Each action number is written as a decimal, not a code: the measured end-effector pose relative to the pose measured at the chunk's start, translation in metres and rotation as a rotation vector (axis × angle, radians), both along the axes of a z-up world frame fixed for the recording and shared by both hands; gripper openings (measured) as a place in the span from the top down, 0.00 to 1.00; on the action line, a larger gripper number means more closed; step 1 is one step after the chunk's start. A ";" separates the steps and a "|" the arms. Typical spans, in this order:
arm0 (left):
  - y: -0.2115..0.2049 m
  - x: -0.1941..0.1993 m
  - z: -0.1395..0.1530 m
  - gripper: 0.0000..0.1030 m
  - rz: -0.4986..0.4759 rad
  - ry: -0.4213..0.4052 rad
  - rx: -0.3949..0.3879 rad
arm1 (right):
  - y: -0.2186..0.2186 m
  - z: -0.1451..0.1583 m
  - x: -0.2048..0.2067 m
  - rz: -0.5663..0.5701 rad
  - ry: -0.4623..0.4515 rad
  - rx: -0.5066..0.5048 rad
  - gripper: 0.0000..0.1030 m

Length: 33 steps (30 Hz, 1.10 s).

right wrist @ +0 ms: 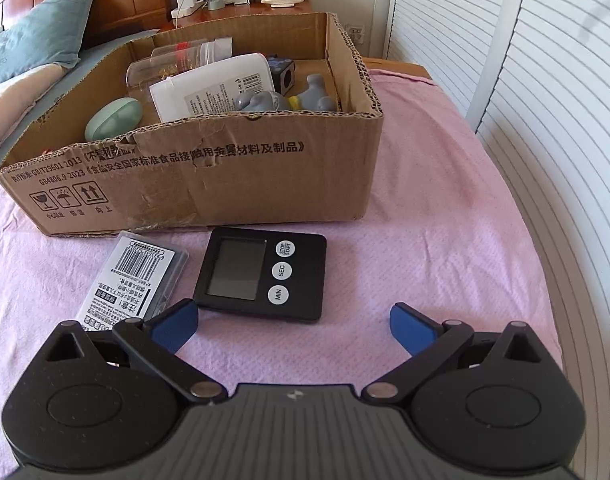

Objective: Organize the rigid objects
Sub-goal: 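Move the left gripper to the white card pack while the right gripper approaches the black timer, then close the left gripper on the card pack while the right gripper grasps the black timer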

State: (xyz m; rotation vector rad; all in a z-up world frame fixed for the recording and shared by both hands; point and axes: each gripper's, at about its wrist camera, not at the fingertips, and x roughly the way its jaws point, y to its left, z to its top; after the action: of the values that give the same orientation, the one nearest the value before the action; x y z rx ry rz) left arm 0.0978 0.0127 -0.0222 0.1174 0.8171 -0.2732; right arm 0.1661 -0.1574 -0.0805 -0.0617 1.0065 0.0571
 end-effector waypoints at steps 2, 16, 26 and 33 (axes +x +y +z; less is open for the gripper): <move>-0.001 0.003 -0.006 0.01 -0.002 0.029 -0.022 | 0.003 -0.001 0.001 0.017 -0.006 -0.020 0.00; -0.038 0.031 -0.049 0.01 -0.029 0.118 0.022 | -0.045 0.002 -0.008 -0.044 0.018 -0.023 0.00; -0.043 0.041 -0.061 0.18 0.008 0.093 0.007 | -0.046 0.001 -0.008 -0.033 -0.002 -0.021 0.00; -0.050 0.047 -0.057 0.45 0.002 0.062 -0.003 | -0.046 0.001 -0.009 -0.029 -0.016 -0.022 0.00</move>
State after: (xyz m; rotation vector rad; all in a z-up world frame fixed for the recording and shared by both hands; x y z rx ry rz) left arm 0.1450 -0.0374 -0.0791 0.1059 0.8781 -0.2770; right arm 0.1571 -0.2031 -0.0798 -0.0677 0.9923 0.0189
